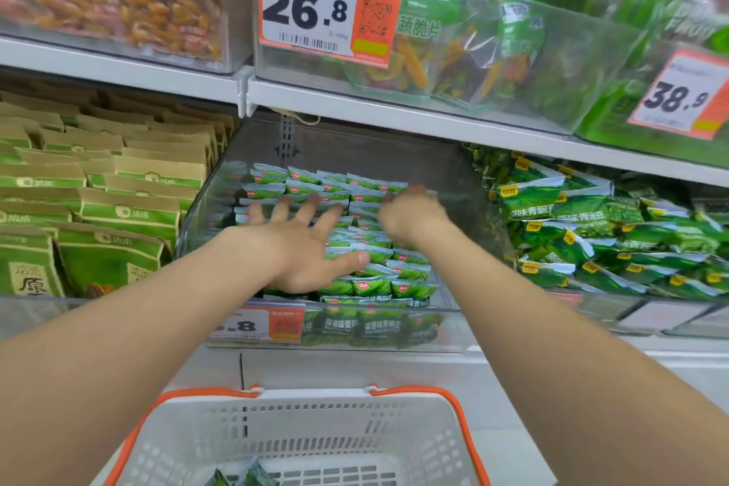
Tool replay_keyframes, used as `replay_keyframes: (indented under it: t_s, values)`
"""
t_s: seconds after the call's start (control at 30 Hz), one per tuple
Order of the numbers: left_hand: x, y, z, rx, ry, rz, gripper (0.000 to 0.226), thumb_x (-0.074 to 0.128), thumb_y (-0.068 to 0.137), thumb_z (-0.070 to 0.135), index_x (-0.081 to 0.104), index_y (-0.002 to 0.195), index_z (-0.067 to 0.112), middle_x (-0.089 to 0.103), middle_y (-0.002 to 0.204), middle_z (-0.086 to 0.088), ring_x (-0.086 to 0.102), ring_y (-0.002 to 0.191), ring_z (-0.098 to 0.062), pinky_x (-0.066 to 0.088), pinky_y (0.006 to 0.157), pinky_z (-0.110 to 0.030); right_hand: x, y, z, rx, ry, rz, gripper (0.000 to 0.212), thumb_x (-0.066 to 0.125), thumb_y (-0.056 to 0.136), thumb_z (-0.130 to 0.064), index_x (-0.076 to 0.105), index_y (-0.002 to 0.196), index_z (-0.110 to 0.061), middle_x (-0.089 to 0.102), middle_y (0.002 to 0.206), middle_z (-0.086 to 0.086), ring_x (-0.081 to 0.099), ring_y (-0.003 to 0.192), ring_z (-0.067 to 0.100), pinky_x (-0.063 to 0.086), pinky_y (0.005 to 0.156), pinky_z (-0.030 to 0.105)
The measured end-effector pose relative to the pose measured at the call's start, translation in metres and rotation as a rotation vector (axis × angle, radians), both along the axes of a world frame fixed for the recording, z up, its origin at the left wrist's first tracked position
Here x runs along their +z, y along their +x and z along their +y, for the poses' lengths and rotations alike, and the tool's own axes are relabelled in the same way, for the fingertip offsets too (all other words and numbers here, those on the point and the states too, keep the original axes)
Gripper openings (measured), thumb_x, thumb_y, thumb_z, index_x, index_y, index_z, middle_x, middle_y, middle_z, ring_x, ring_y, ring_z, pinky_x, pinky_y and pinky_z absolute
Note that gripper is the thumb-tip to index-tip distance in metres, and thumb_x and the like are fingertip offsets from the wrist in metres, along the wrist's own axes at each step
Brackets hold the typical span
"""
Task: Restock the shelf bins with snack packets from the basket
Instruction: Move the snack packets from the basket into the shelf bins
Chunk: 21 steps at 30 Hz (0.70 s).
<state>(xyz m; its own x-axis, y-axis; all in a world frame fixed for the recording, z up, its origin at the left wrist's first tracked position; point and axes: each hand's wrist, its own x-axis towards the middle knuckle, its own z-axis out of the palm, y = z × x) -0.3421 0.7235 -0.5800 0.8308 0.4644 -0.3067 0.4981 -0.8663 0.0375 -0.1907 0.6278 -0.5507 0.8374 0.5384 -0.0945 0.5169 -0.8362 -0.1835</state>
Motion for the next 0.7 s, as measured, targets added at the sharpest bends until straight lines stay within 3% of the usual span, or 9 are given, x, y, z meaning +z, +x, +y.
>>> replay_keyframes:
  t_s: [0.1,0.23,0.3,0.33,0.4,0.47,0.6,0.7]
  values:
    - [-0.005,-0.007,0.000,-0.012,0.000,-0.026,0.102,0.003,0.077,0.098,-0.021,0.161,0.045,-0.027,0.171,0.007,-0.020,0.159,-0.035,-0.010,0.123,-0.068,-0.016,-0.007,-0.007,-0.129,0.149,0.173,0.066,0.029,0.110,-0.042,0.020,0.157,0.004,0.037,0.156,0.026,0.050,0.136,0.040,0.045,0.111,0.049]
    - [-0.008,-0.008,-0.003,0.025,-0.079,-0.077,0.103,0.002,0.075,0.097,-0.016,0.162,0.045,-0.025,0.171,0.008,-0.024,0.158,-0.032,-0.014,0.122,-0.067,-0.017,-0.005,-0.011,-0.199,0.265,0.363,0.077,0.041,0.105,-0.036,0.003,0.162,0.000,0.037,0.156,0.023,0.057,0.122,0.034,0.050,0.092,0.038]
    - [-0.009,-0.007,-0.004,0.045,-0.092,-0.092,0.103,0.000,0.074,0.096,-0.013,0.163,0.046,-0.024,0.172,0.008,-0.024,0.158,-0.031,-0.014,0.122,-0.068,-0.012,-0.009,-0.009,-0.179,0.339,0.442,0.070,0.043,0.105,-0.026,0.011,0.161,0.003,0.043,0.154,0.020,0.058,0.113,0.031,0.048,0.087,0.037]
    - [-0.009,-0.007,-0.005,0.051,-0.084,-0.097,0.102,0.000,0.074,0.095,-0.012,0.163,0.045,-0.023,0.172,0.008,-0.024,0.158,-0.032,-0.013,0.122,-0.068,-0.010,-0.012,-0.008,-0.170,0.358,0.469,0.063,0.041,0.107,-0.023,0.020,0.160,0.003,0.045,0.154,0.019,0.058,0.116,0.032,0.048,0.092,0.039]
    - [-0.012,-0.005,-0.006,0.057,-0.072,-0.103,0.099,0.000,0.077,0.093,-0.013,0.163,0.045,-0.024,0.172,0.006,-0.023,0.158,-0.033,-0.013,0.121,-0.069,-0.006,-0.014,-0.011,-0.156,0.382,0.510,0.053,0.038,0.109,-0.018,0.028,0.157,0.001,0.042,0.159,0.015,0.049,0.139,0.032,0.044,0.108,0.040]
    - [-0.013,-0.004,-0.006,0.056,-0.077,-0.100,0.098,0.000,0.078,0.092,-0.014,0.163,0.044,-0.025,0.172,0.006,-0.024,0.158,-0.033,-0.013,0.121,-0.070,-0.004,-0.014,-0.018,-0.132,0.363,0.549,0.052,0.036,0.110,-0.016,0.026,0.159,-0.003,0.037,0.162,0.012,0.040,0.147,0.030,0.038,0.111,0.038]
    - [-0.010,-0.003,-0.002,0.057,-0.101,-0.071,0.097,-0.002,0.078,0.092,-0.017,0.162,0.046,-0.029,0.170,0.008,-0.027,0.157,-0.031,-0.015,0.121,-0.068,-0.004,-0.007,-0.019,-0.127,0.303,0.496,0.049,0.034,0.108,-0.019,0.039,0.154,-0.003,0.044,0.158,0.014,0.043,0.145,0.033,0.037,0.120,0.048]
    - [-0.007,0.000,-0.002,0.032,-0.022,-0.071,0.086,0.002,0.090,0.085,-0.012,0.164,0.043,-0.026,0.171,0.008,-0.028,0.157,-0.030,-0.019,0.119,-0.069,-0.004,-0.009,-0.015,-0.052,0.122,0.369,0.042,0.034,0.108,-0.013,0.051,0.144,0.001,0.051,0.148,0.023,0.051,0.134,0.039,0.045,0.110,0.046]
